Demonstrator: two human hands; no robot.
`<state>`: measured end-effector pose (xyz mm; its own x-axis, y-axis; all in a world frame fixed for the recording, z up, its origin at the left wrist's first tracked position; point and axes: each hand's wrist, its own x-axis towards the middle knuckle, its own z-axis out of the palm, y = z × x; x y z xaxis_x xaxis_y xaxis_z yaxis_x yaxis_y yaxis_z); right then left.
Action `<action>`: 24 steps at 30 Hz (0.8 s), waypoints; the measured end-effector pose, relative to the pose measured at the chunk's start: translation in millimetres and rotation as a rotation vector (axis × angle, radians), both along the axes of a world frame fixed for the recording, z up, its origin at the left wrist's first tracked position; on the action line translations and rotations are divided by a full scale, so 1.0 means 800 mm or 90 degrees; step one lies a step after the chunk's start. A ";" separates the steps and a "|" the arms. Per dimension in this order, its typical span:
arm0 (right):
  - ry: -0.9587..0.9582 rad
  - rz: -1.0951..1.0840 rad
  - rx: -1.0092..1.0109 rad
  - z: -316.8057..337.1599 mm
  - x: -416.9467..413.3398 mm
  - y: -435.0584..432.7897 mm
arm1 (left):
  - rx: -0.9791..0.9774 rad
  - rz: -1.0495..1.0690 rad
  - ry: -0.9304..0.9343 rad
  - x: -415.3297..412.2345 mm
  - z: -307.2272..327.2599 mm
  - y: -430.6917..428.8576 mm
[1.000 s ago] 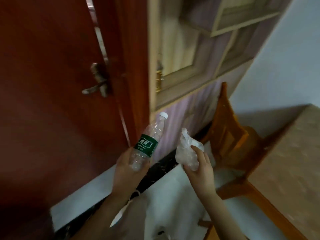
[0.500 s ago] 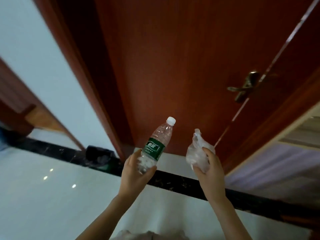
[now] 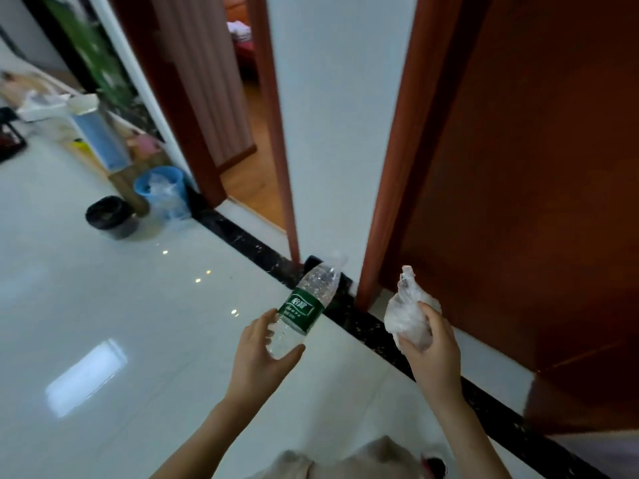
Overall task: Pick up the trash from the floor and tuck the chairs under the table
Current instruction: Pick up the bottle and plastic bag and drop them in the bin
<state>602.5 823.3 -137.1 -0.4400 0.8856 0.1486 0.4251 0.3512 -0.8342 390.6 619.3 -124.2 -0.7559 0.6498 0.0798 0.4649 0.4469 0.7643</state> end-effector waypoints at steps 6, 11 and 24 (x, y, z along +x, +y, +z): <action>-0.020 0.027 0.004 -0.004 -0.100 -0.021 | 0.000 0.121 -0.058 -0.092 -0.012 -0.059; -0.053 0.037 -0.014 -0.022 -0.150 0.003 | -0.007 0.142 -0.122 -0.149 -0.040 -0.029; -0.085 0.034 -0.070 -0.074 -0.344 0.166 | -0.046 0.103 -0.214 -0.330 -0.077 0.189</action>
<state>327.0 956.1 -196.4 -0.4959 0.8683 -0.0102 0.5181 0.2864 -0.8059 127.0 770.6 -185.5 -0.8254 0.5151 -0.2310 0.1130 0.5517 0.8263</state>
